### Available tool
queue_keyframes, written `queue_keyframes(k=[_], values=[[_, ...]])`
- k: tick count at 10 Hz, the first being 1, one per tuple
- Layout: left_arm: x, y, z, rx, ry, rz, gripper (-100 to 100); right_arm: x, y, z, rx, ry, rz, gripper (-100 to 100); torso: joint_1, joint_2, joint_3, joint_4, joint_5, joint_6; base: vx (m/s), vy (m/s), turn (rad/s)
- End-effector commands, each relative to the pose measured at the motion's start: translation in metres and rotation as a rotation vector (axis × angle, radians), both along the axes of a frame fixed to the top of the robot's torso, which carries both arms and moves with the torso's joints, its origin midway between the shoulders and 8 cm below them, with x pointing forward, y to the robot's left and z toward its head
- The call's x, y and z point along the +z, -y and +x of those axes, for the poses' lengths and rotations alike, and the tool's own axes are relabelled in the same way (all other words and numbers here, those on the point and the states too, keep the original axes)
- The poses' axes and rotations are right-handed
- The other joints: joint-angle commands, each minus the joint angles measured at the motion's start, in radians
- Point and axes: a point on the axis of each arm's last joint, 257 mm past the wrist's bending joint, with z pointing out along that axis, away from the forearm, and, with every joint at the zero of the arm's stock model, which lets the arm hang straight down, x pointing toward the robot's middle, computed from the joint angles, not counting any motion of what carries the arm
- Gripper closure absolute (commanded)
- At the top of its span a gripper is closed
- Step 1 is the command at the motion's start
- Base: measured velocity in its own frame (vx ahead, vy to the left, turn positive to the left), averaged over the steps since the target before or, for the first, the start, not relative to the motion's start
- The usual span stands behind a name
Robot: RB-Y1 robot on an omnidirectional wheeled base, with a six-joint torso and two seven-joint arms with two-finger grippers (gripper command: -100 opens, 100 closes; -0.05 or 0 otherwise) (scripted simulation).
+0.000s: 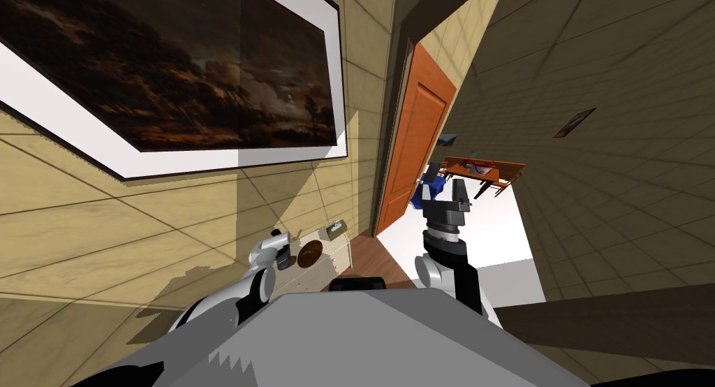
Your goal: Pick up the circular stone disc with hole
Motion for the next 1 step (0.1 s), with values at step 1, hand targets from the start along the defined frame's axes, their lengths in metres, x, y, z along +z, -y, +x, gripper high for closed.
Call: queue_keyframes(k=[1], values=[[0.0000, 0.0000, 0.0000, 0.000, 0.000, 0.000, 0, 0.0000, 0.0000, 0.0000, 0.000, 0.000, 0.000, 0, 0.000, 0.000, 0.000, 0.000, 0.000, 0.000, 0.000, 0.000, 0.000]])
